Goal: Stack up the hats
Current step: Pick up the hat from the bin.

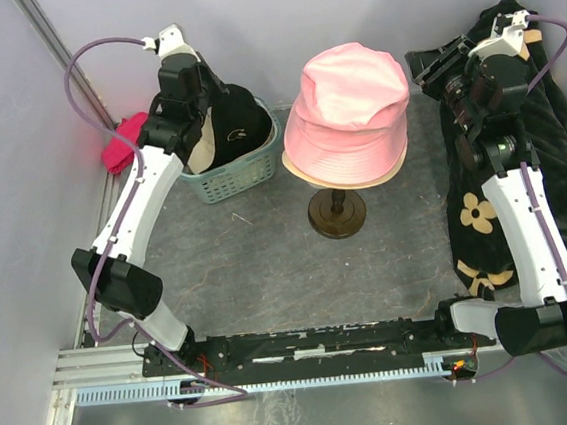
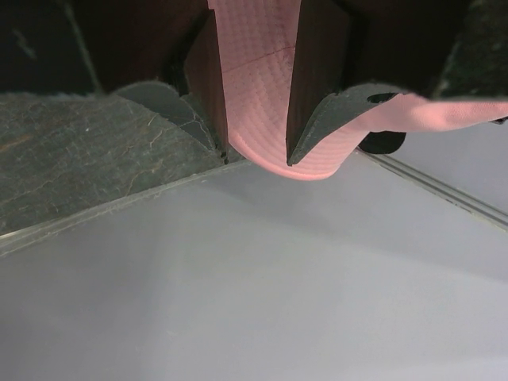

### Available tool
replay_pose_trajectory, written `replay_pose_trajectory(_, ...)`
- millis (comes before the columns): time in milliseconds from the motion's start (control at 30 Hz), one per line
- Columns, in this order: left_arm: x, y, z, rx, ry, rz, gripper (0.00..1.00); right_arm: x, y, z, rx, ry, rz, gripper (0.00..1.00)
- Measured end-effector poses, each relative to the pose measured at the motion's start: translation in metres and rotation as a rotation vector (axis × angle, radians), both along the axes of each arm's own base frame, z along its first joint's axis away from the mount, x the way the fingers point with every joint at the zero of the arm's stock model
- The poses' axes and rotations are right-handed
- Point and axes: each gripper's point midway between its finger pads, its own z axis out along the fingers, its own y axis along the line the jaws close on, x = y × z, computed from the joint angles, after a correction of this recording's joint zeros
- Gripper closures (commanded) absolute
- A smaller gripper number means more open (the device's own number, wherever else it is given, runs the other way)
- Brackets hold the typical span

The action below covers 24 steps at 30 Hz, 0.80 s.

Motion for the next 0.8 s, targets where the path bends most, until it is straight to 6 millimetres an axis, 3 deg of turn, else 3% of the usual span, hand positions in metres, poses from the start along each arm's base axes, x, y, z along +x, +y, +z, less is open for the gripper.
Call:
replay_pose_trajectory(300, -0.003, 0.009, 0.043, -0.06, -0.08, 0.054, 0.97, -0.001, 0.0, 0.003, -0.011, -0.007, -0.001, 0.57)
replay_pose_trajectory(600, -0.015, 0.017, 0.115, -0.136, -0.211, 0.079, 0.97, -0.011, -0.003, 0.029, -0.018, -0.068, -0.009, 0.56)
replay_pose_trajectory(800, -0.017, 0.019, 0.128, -0.155, -0.236, 0.086, 0.97, -0.018, -0.009, 0.044, -0.03, -0.102, -0.036, 0.55)
